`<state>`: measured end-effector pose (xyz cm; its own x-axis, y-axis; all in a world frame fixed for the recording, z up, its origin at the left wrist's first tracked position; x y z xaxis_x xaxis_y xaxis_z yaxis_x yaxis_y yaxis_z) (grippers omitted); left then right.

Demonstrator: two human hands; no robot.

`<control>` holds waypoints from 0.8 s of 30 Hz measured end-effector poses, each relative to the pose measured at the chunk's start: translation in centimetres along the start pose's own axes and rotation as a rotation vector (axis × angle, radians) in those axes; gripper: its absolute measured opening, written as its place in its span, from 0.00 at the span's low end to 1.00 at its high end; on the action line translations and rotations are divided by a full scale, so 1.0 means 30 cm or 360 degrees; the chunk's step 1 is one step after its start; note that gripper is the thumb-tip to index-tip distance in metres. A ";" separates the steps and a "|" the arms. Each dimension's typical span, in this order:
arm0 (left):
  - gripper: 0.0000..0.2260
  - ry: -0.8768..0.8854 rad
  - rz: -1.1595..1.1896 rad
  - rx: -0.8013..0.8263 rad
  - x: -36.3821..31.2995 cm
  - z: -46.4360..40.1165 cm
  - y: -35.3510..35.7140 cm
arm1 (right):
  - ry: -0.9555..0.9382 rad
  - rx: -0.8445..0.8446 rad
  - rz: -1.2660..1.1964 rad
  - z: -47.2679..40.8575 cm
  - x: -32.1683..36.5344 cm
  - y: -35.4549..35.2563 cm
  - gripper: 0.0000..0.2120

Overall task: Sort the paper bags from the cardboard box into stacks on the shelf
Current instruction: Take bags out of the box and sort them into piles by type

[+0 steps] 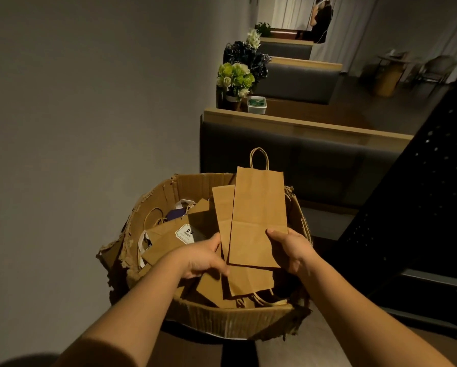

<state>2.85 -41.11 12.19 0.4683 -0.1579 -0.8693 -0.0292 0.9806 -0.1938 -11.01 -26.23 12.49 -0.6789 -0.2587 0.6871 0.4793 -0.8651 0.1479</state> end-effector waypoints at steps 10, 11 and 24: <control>0.22 0.0172 -0.0734 -0.0817 -0.115 0.097 -0.295 | -0.0404 0.0132 0.0665 0.109 0.162 -0.054 0.07; 0.16 0.0223 -0.0781 -0.0811 -0.155 0.110 -0.314 | -0.0423 0.0175 0.0762 0.121 0.173 -0.048 0.07; 0.04 0.0680 -0.0172 -0.0897 -0.426 0.246 -0.443 | -0.1169 0.0232 0.1130 0.184 0.283 0.052 0.06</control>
<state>3.77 -51.27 29.24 0.1110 -0.3957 -0.9116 -0.5082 0.7657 -0.3943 -12.95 -27.40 22.48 0.2707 -0.3212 0.9075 0.7332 -0.5421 -0.4105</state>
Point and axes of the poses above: each hand's wrist, its own z-axis away from the middle knuckle, its own y-axis out of the palm, x = y × z, the point moved 4 cm from there along -z, towards the middle knuckle, and after that the axes turned 12 degrees about y, right-handed, at the moved point
